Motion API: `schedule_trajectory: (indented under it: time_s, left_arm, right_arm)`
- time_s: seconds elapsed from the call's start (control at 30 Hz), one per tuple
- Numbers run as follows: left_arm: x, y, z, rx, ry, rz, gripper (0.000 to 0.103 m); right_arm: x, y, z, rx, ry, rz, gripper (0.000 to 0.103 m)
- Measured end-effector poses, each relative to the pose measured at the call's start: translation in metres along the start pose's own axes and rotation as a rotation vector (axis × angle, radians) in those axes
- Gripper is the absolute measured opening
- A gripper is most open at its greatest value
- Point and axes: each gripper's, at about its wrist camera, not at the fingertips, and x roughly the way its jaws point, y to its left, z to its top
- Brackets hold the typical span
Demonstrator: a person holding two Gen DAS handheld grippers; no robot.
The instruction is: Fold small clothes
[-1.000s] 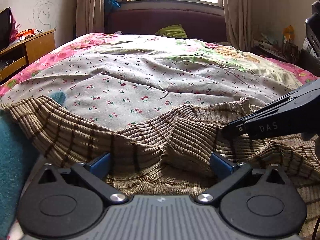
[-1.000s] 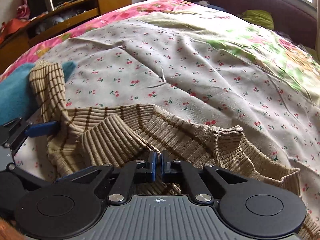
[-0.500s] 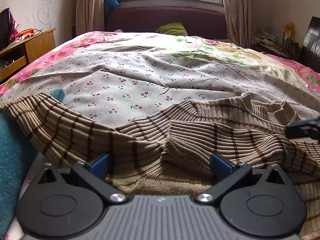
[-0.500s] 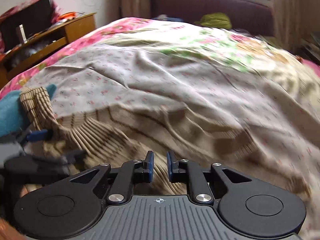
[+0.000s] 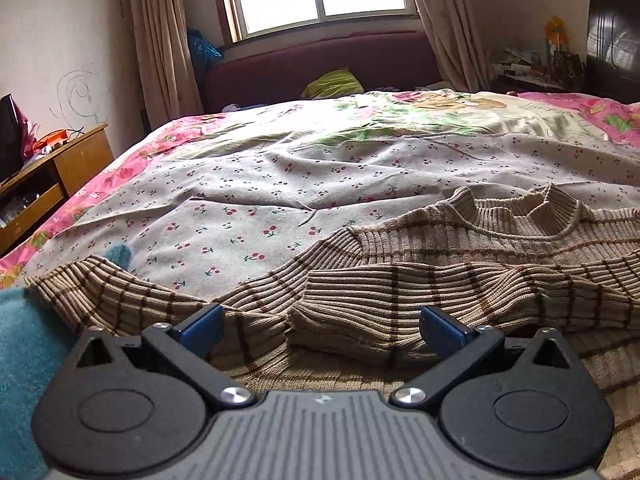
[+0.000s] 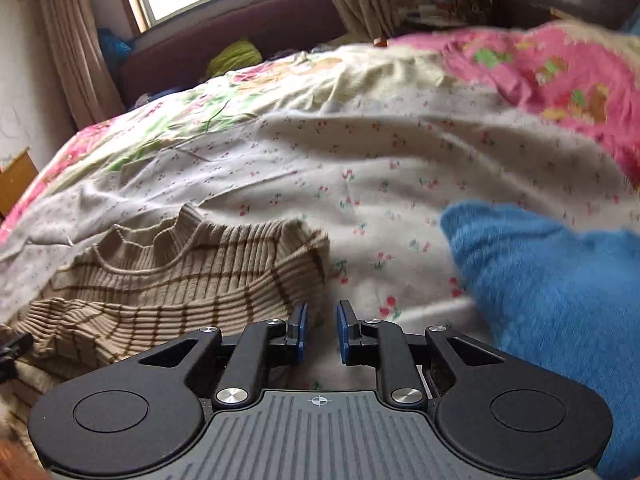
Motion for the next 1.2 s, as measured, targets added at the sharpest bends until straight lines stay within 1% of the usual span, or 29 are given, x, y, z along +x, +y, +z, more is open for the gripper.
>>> schedule_trajectory:
  time_s: [0.1,0.2,0.27,0.3,0.37,0.4,0.43,0.47,0.57,0.63,0.7,0.73,0.8,0.83,0.87,0.9,1.0,1.07,1.1,1.13,1.17,1.2]
  left_arm:
    - [0.005,-0.006,0.002,0.004,0.023,-0.018,0.103]
    - [0.003,-0.011,0.005,0.001,0.025,-0.035,0.103]
    - [0.003,-0.016,0.005,0.019,0.020,-0.040,0.103]
    - [0.003,-0.018,0.005,0.029,0.020,-0.041,0.103]
    - [0.006,-0.024,0.003,0.042,0.030,-0.045,0.103]
    - [0.007,-0.026,0.002,0.045,0.036,-0.050,0.103]
    - [0.008,-0.028,0.002,0.050,0.039,-0.055,0.103]
    - [0.007,-0.029,0.001,0.056,0.038,-0.058,0.103]
    - [0.006,-0.031,0.001,0.069,0.035,-0.066,0.103]
    - [0.011,-0.031,-0.001,0.078,0.068,-0.082,0.103]
    - [0.013,-0.027,-0.004,0.056,0.073,-0.093,0.103]
    - [0.011,-0.024,-0.004,0.040,0.072,-0.100,0.103]
    - [0.008,-0.019,-0.004,0.018,0.057,-0.100,0.103]
    - [0.006,-0.017,-0.004,0.011,0.052,-0.097,0.103]
    - [0.005,-0.015,-0.004,0.005,0.050,-0.097,0.103]
    - [0.005,-0.014,-0.004,-0.001,0.052,-0.100,0.103]
    - [0.007,-0.012,-0.006,-0.012,0.063,-0.108,0.103]
    - [0.007,-0.013,-0.006,-0.009,0.062,-0.110,0.103]
    - [0.007,-0.013,-0.006,-0.007,0.059,-0.110,0.103]
    - [0.007,-0.014,-0.006,-0.006,0.058,-0.111,0.103]
    - [0.008,-0.014,-0.005,-0.006,0.057,-0.112,0.103]
    - [0.008,-0.014,-0.005,-0.007,0.057,-0.113,0.103]
  right_arm:
    - [0.006,0.002,-0.002,0.028,0.018,0.055,0.021]
    - [0.010,-0.001,0.003,0.094,0.053,0.136,0.021]
    - [0.009,-0.001,0.004,0.086,0.054,0.134,0.022]
    - [0.008,0.002,0.003,0.052,0.051,0.111,0.022]
    - [0.010,0.008,0.002,-0.022,0.051,0.030,0.021]
    - [0.012,0.009,0.002,-0.035,0.058,0.012,0.016]
    - [0.014,0.008,0.002,-0.029,0.064,0.011,0.008]
    - [0.016,0.006,0.004,-0.020,0.069,0.001,0.004]
    - [0.020,-0.002,0.008,0.000,0.072,-0.041,0.001]
    - [0.017,-0.001,0.010,-0.021,0.060,-0.079,0.001]
    - [0.007,0.005,0.012,-0.067,0.026,-0.115,0.003]
    - [0.002,0.008,0.012,-0.075,0.014,-0.111,0.013]
    - [-0.004,0.011,0.013,-0.063,0.020,-0.044,0.014]
    - [-0.003,0.013,0.013,-0.051,0.040,-0.008,0.023]
    - [-0.001,0.015,0.012,-0.038,0.051,0.010,0.036]
    - [0.001,0.017,0.010,-0.032,0.058,0.023,0.039]
    - [0.011,0.024,0.004,-0.031,0.089,0.038,0.040]
    - [0.016,0.029,0.002,-0.050,0.090,0.018,0.043]
    - [0.019,0.030,0.002,-0.059,0.088,-0.008,0.043]
    - [0.022,0.028,0.002,-0.052,0.092,-0.022,0.036]
    - [0.023,0.025,0.004,-0.037,0.098,-0.023,0.023]
    - [0.024,0.021,0.006,-0.021,0.102,-0.021,0.019]
